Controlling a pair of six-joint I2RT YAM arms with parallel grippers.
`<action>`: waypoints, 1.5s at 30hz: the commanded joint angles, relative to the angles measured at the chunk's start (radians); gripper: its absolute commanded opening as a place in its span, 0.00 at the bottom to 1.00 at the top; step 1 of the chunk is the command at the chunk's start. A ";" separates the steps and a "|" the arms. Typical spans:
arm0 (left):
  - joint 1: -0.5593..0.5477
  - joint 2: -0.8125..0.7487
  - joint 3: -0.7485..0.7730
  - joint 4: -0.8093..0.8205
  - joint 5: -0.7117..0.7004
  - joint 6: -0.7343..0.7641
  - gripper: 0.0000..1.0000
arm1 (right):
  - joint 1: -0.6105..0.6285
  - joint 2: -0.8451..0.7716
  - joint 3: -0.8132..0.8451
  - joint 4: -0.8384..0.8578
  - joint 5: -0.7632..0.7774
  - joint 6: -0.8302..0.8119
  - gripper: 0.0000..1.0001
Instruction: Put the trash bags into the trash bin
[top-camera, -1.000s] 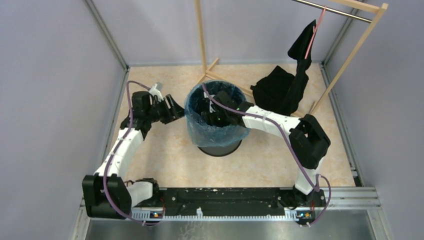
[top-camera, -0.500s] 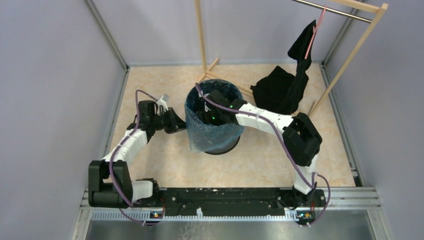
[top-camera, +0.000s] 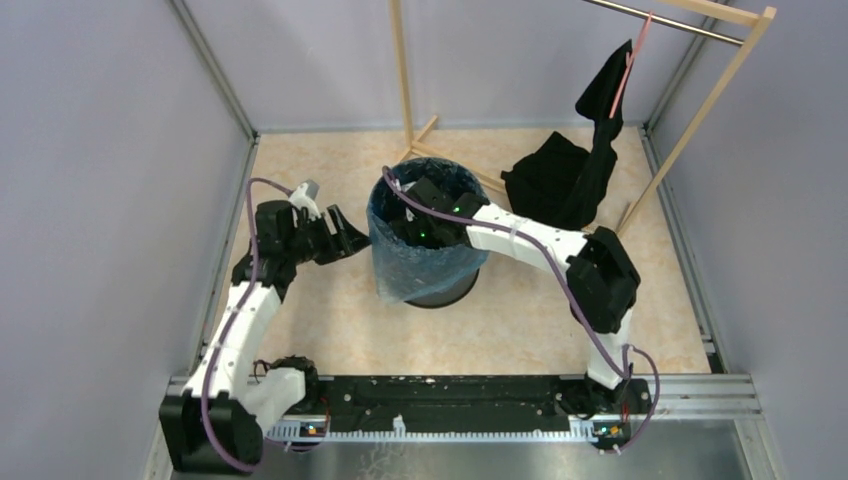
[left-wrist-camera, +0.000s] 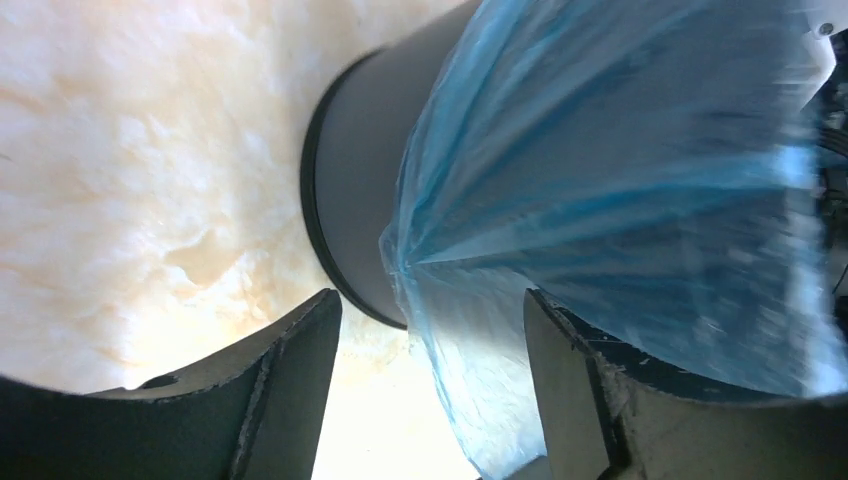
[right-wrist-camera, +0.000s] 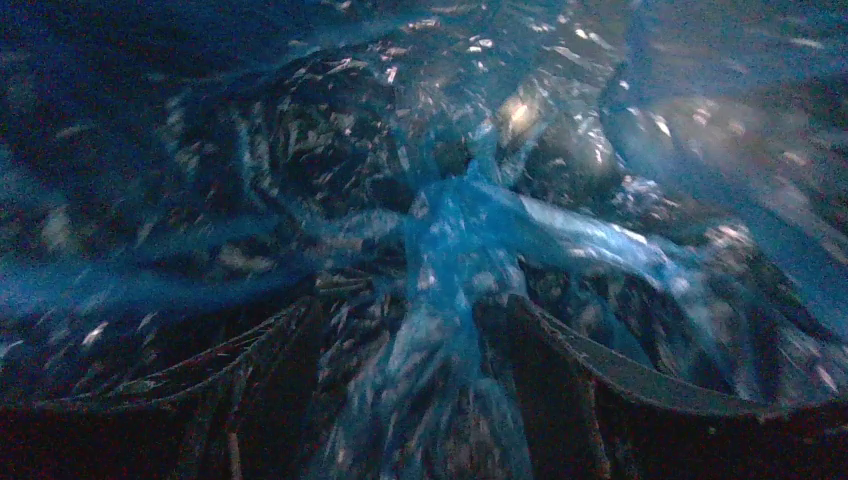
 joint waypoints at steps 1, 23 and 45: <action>-0.004 -0.135 0.051 -0.059 -0.123 0.027 0.77 | 0.017 -0.168 0.102 -0.068 0.061 -0.021 0.69; -0.004 -0.176 0.297 -0.087 0.095 -0.018 0.99 | -0.144 -0.529 -0.059 -0.097 0.183 -0.054 0.82; -0.005 -0.211 0.371 -0.116 0.243 0.035 0.99 | -0.083 -0.494 -0.159 -0.020 0.250 0.080 0.50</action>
